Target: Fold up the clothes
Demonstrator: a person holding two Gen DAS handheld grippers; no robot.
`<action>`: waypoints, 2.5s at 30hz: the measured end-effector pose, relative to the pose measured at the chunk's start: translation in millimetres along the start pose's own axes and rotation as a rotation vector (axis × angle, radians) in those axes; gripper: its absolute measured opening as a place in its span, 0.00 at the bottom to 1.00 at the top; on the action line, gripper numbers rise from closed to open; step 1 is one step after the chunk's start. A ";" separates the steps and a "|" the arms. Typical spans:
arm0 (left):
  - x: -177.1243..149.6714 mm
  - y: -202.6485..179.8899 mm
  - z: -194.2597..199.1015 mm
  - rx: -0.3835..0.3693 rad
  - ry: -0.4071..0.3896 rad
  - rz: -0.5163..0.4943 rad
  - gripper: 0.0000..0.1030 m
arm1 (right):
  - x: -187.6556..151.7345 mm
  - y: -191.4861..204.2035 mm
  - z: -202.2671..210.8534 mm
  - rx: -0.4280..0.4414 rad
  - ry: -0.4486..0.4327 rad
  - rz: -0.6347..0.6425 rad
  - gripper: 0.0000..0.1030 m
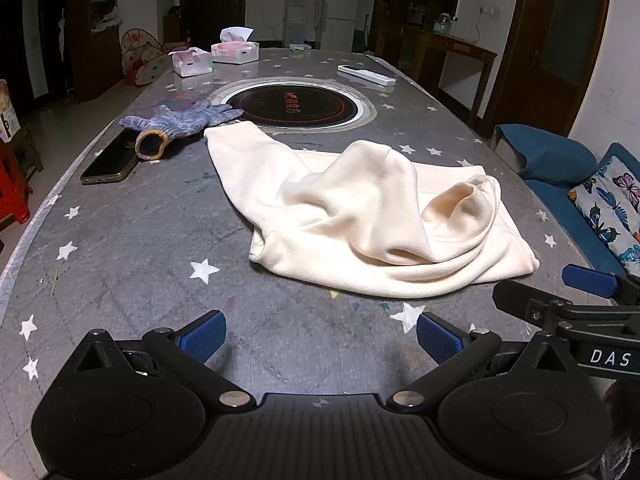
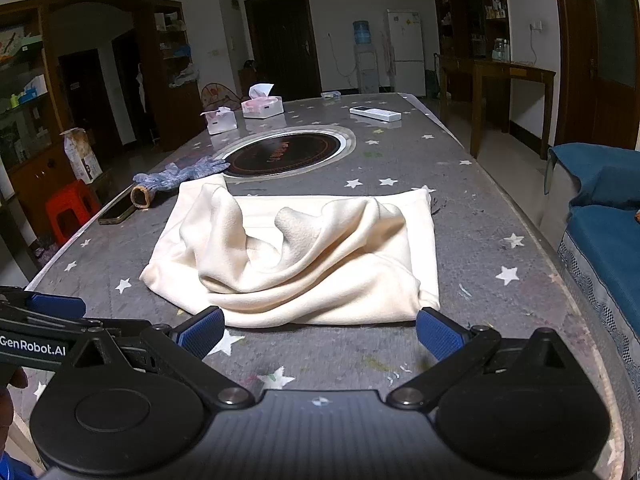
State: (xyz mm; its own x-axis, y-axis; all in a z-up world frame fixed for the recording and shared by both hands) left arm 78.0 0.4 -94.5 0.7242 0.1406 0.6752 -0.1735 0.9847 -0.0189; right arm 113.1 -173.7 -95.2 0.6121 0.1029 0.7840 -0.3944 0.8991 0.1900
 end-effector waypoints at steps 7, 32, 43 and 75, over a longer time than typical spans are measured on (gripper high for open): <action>4.0 0.8 -4.1 -0.001 0.006 0.006 1.00 | 2.5 -0.9 -5.0 0.000 0.007 -0.003 1.00; 49.1 6.1 -24.7 0.019 -0.014 -0.023 1.00 | 30.2 -12.0 -33.8 0.016 0.029 0.015 1.00; 84.8 3.0 -34.5 0.016 -0.042 -0.029 1.00 | 52.8 -20.2 -48.4 0.020 0.026 0.049 1.00; 96.4 -6.8 -89.4 -0.200 0.170 0.045 0.17 | 61.5 -46.7 -79.4 0.195 0.112 -0.075 0.26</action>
State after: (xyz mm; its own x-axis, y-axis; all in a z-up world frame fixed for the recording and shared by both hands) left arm 208.6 16.5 -95.3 0.8231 0.1838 0.5373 -0.0852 0.9754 -0.2031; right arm 223.6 -175.6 -102.8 0.7123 0.0955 0.6954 -0.4634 0.8081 0.3637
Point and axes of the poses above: each gripper's, at about its wrist camera, not at the fingertips, and z roughly against the way its jaws point, y to its left, x to its top, the point moved 8 cm from there along -z, roughly the way its jaws point, and after that the axes turned 5 degrees about x, right-handed, at the moved point
